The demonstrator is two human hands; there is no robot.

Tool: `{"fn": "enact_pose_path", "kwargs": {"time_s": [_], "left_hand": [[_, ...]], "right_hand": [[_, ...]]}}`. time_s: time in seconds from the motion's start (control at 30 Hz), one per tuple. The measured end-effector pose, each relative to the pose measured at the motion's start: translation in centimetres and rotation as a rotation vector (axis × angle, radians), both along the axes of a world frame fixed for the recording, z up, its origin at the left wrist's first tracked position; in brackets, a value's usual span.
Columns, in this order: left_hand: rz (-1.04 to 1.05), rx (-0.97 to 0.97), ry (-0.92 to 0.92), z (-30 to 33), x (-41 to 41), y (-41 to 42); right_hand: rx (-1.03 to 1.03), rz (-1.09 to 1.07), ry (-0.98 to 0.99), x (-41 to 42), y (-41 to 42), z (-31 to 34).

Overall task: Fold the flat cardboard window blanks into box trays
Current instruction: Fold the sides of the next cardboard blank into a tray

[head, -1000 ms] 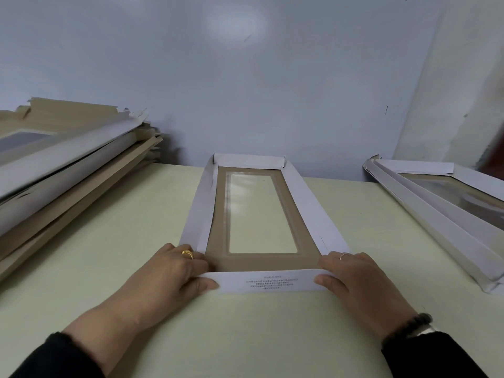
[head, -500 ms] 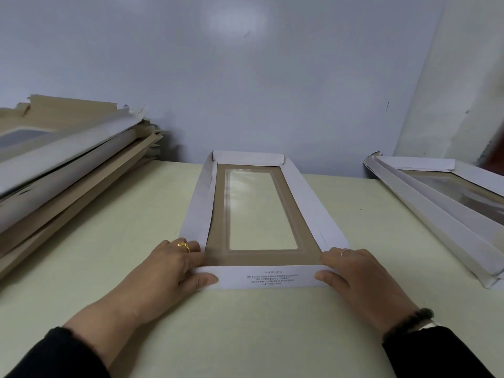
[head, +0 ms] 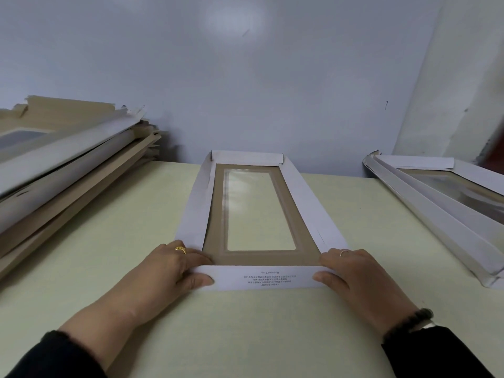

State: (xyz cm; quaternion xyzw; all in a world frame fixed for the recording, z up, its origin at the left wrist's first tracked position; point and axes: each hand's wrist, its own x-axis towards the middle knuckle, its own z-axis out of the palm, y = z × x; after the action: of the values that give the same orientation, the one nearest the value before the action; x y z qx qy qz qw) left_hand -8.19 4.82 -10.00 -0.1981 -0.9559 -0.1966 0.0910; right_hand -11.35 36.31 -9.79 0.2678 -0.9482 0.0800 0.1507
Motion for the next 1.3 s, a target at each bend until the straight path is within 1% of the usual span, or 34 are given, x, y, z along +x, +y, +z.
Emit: {"fn": "enact_pose_path", "kwargs": {"time_s": [0.1, 0.2, 0.33, 0.4, 0.43, 0.5, 0.57, 0.67, 0.77, 0.87, 0.93, 1.0, 1.1, 1.17, 1.23, 1.3], "left_hand": [[0.021, -0.002, 0.025, 0.0, 0.1, 0.1], [0.039, 0.101, 0.028, 0.3, 0.4, 0.3], [0.085, 0.151, 0.053, 0.0, 0.9, 0.3], [0.123, 0.208, 0.043, -0.1, 1.2, 0.0], [0.130, 0.201, 0.039, -0.1, 1.3, -0.1], [0.129, 0.104, 0.062, -0.1, 1.3, -0.2], [0.132, 0.088, 0.067, -0.1, 1.2, 0.1], [0.137, 0.165, 0.041, -0.3, 1.1, 0.6], [0.108, 0.216, 0.052, -0.5, 1.2, 1.7], [0.073, 0.191, 0.095, -0.2, 1.6, 3.1], [0.046, 0.171, 0.112, -0.2, 2.0, 4.0], [-0.014, 0.194, 0.119, -0.1, 2.3, 5.1], [-0.184, 0.269, 0.072, -0.1, 2.7, 6.7], [-0.241, 0.318, 0.059, 0.0, 2.8, 7.0], [-0.205, 0.335, 0.164, -0.2, 2.8, 6.8], [-0.109, 0.298, 0.273, -0.5, 2.6, 6.2]], "right_hand": [[0.019, -0.025, -0.004, 0.1, -0.1, 0.0], [-0.012, -0.015, -0.002, 0.1, -0.2, 0.0], [-0.022, -0.010, -0.017, 0.5, -0.2, 0.1], [-0.031, -0.015, -0.011, 0.5, -0.2, 0.2], [-0.041, -0.015, -0.007, 0.4, -0.2, 0.3], [-0.008, -0.025, -0.009, 0.5, -0.4, 0.6], [0.031, -0.029, 0.048, 0.7, -0.7, 0.8], [0.018, -0.038, 0.197, 1.2, -1.0, 1.0], [0.049, -0.043, 0.221, 1.5, -2.2, 0.8], [0.073, -0.054, 0.344, 2.2, -4.6, 0.7], [0.023, -0.057, 0.358, 2.9, -5.8, 0.8], [-0.033, -0.053, 0.339, 3.5, -6.7, 0.7], [-0.100, -0.025, 0.161, 4.4, -8.2, -0.2], [-0.169, -0.039, 0.060, 4.5, -8.6, -0.5], [-0.220, -0.097, -0.015, 4.0, -8.4, -0.5], [-0.305, -0.122, -0.010, 3.6, -7.7, -0.6]]}}
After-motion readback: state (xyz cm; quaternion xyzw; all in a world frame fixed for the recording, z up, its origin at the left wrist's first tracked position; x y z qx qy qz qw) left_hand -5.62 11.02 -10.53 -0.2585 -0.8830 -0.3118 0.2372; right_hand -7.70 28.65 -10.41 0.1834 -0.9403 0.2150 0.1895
